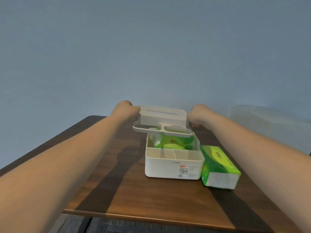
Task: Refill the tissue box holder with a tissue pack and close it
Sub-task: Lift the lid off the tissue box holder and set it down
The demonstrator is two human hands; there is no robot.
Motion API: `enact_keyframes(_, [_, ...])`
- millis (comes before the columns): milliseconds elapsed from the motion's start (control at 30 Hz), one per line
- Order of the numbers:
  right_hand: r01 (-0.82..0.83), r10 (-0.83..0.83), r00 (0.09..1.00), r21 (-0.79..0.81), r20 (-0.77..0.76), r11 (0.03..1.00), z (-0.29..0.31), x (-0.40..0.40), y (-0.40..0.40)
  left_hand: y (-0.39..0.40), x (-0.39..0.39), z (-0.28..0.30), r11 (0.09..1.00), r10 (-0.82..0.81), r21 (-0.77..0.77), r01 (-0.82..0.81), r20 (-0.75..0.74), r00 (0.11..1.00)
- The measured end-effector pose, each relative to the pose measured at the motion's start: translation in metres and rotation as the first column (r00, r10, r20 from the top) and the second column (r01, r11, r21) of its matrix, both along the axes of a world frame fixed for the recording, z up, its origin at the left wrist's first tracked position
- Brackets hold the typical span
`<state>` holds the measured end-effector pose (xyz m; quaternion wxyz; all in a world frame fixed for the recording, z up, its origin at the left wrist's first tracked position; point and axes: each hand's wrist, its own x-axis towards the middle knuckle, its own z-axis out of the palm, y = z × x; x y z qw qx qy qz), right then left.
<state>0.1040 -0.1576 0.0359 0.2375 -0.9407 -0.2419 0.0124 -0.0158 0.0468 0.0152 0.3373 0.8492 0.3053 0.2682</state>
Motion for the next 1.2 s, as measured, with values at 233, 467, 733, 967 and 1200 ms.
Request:
enact_keyframes(233, [-0.127,0.128,0.992,-0.082,0.014,0.989,0.006,-0.033,0.075,0.072,-0.042,-0.019,0.989,0.121,-0.073,-0.127,-0.079,0.99])
enact_keyframes(467, [-0.253,0.249,0.967,-0.274,-0.051,0.928,-0.023,-0.058,0.155,0.13,-0.081,-0.063,0.967,0.236,-0.046,-0.252,-0.214,0.948])
enact_keyframes(733, [-0.321,0.26,0.947,-0.505,-0.19,0.801,-0.058,-0.068,0.205,0.162,-0.092,-0.103,0.943,0.31,-0.018,-0.332,-0.312,0.898])
enact_keyframes(967, [-0.338,0.261,0.941,-0.545,-0.216,0.767,-0.082,-0.061,0.229,0.178,-0.089,-0.122,0.946,0.31,0.018,-0.323,-0.334,0.89])
enact_keyframes(1200, [-0.302,0.209,0.951,-0.533,-0.229,0.791,-0.095,-0.057,0.232,0.177,-0.085,-0.123,0.95,0.307,0.066,-0.304,-0.359,0.881])
